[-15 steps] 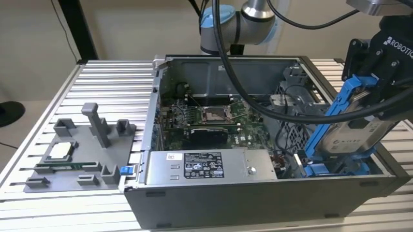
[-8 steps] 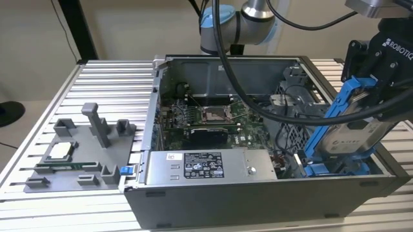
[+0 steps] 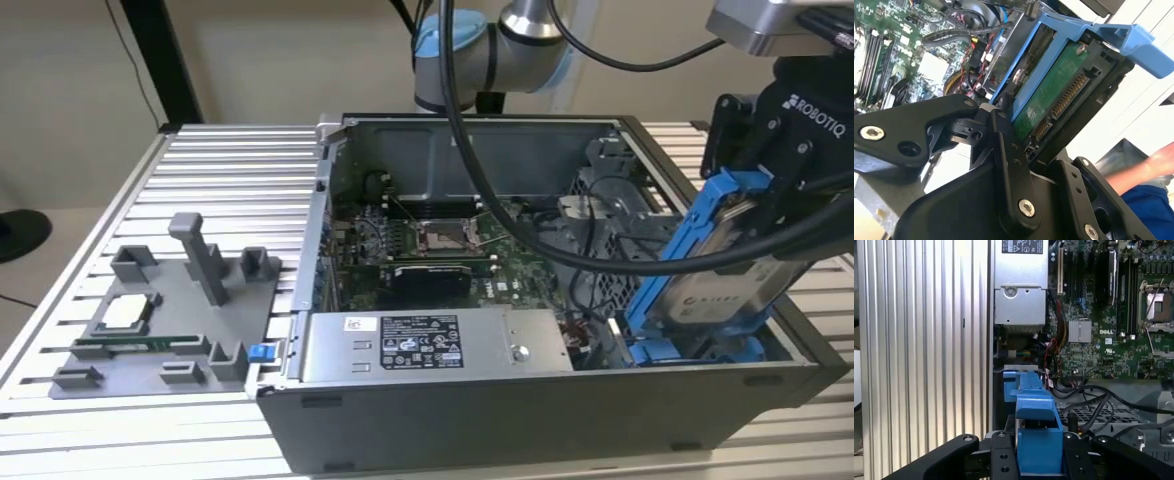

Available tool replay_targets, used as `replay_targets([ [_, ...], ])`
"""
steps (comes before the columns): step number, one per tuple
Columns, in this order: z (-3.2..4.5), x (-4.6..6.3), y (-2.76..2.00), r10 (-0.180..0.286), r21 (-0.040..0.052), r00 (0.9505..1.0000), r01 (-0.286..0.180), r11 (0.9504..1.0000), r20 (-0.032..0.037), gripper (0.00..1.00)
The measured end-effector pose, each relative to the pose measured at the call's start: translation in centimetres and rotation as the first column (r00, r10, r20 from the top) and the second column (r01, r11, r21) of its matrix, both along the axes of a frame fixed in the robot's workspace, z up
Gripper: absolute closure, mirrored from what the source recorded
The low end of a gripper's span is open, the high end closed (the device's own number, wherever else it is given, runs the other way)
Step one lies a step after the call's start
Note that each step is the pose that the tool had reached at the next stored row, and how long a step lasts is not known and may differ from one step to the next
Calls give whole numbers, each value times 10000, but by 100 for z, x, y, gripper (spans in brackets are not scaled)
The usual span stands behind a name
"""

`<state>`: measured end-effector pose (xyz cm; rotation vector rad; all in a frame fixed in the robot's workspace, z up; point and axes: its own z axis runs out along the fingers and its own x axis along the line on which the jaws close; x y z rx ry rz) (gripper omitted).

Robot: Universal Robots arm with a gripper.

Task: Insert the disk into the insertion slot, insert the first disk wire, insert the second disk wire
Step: 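Insert the disk into the insertion slot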

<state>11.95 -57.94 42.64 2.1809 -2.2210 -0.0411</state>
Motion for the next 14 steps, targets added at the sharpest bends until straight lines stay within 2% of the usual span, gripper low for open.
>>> replay_targets([
  [7,-25,7,7,0,27,10000,0,10000,25,100],
  [11,-31,7,11,0,117,10000,-1,9999,47,100],
  [14,-46,7,10,0,149,10000,-1,9999,48,100],
])
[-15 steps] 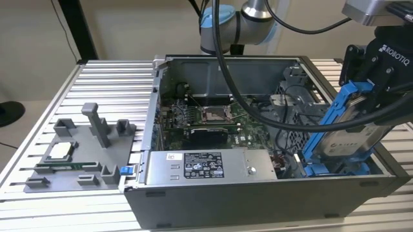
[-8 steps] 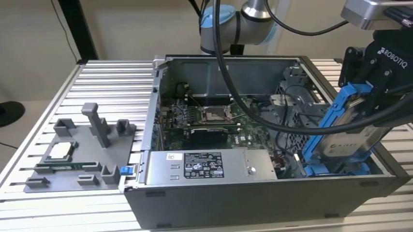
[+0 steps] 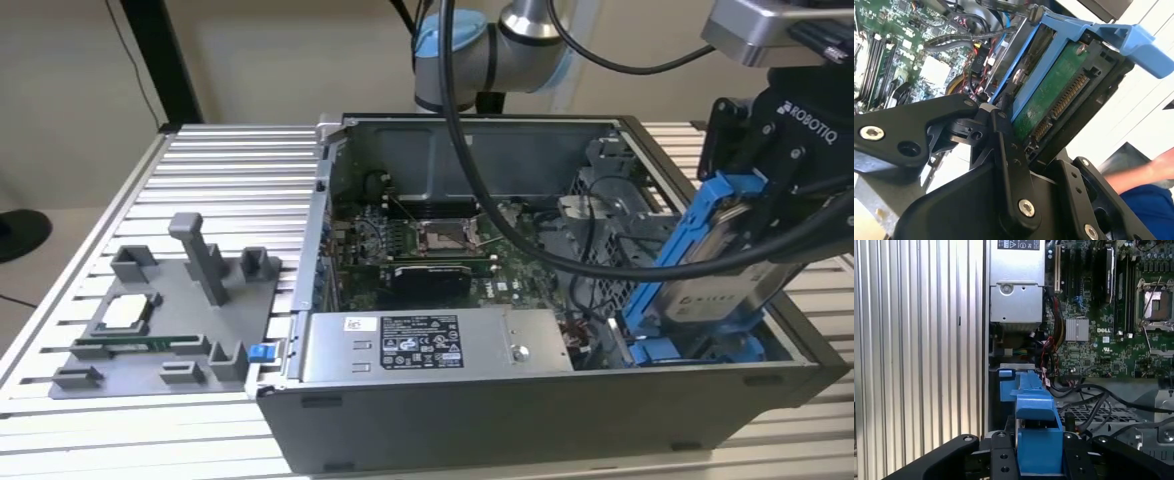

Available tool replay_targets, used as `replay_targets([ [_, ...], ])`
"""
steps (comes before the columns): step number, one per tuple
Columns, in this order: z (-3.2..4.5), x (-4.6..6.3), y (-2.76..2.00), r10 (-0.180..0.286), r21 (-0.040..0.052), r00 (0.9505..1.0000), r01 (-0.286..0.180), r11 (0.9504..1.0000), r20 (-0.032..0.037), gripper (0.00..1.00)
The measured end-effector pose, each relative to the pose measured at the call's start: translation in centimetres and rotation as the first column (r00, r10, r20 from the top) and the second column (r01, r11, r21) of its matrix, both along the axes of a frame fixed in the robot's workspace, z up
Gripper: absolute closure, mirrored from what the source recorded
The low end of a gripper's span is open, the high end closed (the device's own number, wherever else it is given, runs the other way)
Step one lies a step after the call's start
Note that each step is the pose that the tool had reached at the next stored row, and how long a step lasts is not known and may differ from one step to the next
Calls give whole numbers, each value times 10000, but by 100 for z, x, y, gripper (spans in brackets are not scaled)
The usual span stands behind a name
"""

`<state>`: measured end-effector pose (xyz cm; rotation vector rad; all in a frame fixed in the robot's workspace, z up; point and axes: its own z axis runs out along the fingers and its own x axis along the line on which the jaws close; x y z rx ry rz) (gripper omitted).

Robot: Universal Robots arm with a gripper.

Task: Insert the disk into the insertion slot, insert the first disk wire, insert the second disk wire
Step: 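Insert the disk into the insertion slot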

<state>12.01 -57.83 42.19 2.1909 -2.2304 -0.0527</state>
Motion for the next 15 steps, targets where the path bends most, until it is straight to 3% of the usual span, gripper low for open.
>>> replay_targets([
  [5,-19,0,1,0,163,10000,0,9999,6,100],
  [15,-120,0,-8,0,171,10000,0,9999,10,100],
])
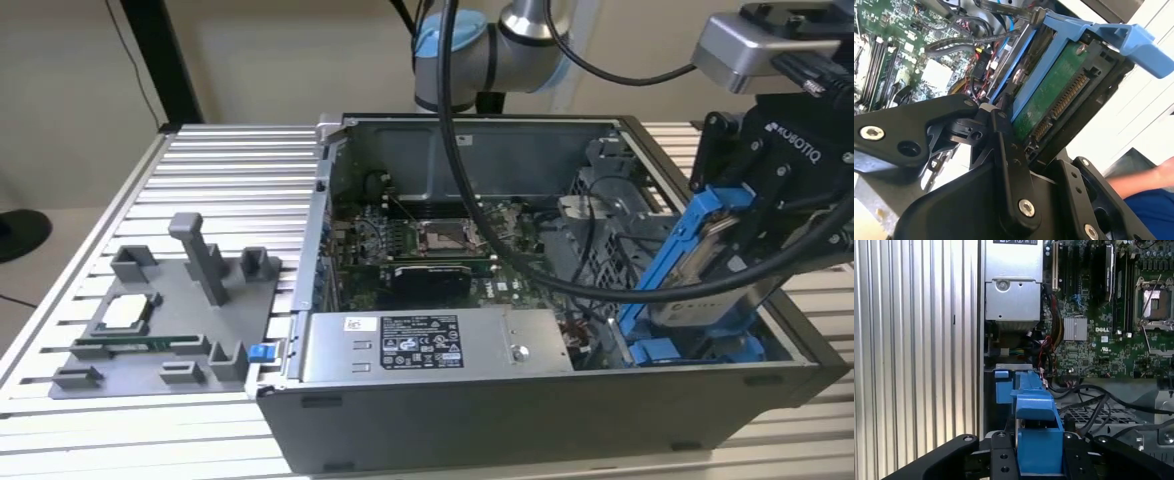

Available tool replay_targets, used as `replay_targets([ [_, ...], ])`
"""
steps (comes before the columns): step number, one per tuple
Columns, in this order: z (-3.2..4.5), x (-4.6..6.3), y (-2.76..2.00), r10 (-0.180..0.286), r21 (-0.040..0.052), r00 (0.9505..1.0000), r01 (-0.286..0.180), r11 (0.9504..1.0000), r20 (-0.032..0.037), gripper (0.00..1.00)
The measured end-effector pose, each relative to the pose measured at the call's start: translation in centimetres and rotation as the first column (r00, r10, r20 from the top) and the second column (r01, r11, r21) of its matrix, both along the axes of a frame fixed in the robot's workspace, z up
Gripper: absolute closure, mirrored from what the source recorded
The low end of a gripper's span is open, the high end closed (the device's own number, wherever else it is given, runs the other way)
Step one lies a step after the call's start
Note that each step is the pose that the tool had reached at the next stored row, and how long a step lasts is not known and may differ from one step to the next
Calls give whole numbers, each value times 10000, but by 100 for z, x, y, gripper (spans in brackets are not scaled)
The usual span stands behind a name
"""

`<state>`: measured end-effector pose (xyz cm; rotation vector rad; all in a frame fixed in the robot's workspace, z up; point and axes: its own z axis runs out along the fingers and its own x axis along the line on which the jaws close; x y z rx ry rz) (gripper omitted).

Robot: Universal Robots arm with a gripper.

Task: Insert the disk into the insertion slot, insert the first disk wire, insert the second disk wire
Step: 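Insert the disk into the insertion slot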

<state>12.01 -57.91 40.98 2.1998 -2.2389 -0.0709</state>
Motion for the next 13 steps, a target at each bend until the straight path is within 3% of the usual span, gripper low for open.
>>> replay_targets([
  [13,-192,0,-2,1,14,10000,-1,10000,0,100],
])
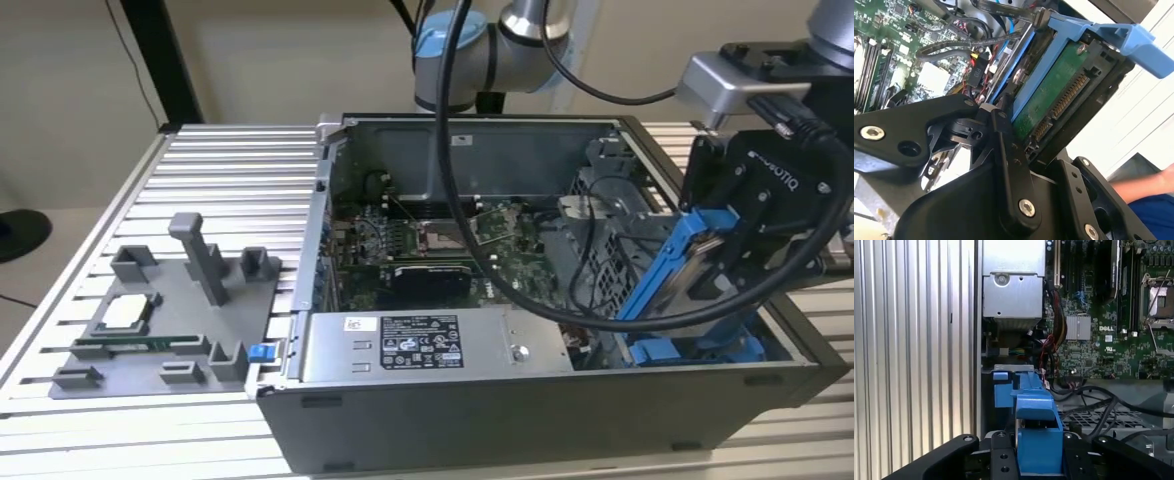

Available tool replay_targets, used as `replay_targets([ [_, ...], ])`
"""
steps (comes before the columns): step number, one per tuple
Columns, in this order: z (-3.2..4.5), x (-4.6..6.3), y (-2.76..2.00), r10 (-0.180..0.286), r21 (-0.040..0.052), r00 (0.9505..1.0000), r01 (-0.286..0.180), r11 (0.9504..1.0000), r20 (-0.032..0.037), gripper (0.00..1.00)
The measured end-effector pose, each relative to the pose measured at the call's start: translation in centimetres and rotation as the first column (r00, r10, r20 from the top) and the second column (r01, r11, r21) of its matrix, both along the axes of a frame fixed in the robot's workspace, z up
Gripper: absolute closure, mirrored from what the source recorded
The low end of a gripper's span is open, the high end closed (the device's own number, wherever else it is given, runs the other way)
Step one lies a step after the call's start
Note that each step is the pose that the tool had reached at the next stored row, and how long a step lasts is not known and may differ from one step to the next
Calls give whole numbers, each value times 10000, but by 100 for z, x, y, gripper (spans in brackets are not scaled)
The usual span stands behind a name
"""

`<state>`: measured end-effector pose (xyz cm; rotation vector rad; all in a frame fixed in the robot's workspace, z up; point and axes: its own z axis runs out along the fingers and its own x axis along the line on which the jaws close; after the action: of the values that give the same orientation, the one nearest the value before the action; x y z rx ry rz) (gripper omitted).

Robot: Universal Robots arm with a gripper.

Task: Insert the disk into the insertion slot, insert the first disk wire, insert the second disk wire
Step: 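Insert the disk into the insertion slot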

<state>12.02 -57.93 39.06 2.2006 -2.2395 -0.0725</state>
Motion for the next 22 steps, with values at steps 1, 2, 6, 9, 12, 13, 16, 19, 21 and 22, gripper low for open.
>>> replay_targets([
  [1,-18,0,0,0,0,10000,0,10000,0,100],
  [2,-35,0,0,0,-1,10000,0,10000,0,100],
  [6,-109,0,0,0,-1,10000,0,10000,0,100],
  [9,-163,0,0,0,-1,10000,0,10000,-1,100],
  [12,-205,0,0,0,-1,10000,0,10000,-2,100],
  [13,-205,0,0,-1,-1,10000,1,10000,-1,100],
  [16,-205,0,0,0,-3,10000,0,10000,-2,100],
  [19,-207,0,0,-1,-2,10000,1,10000,-2,100],
  [21,-207,0,0,-1,-3,10000,0,10000,-3,100],
  [22,-207,-1,0,-1,-2,10000,1,10000,-3,0],
])
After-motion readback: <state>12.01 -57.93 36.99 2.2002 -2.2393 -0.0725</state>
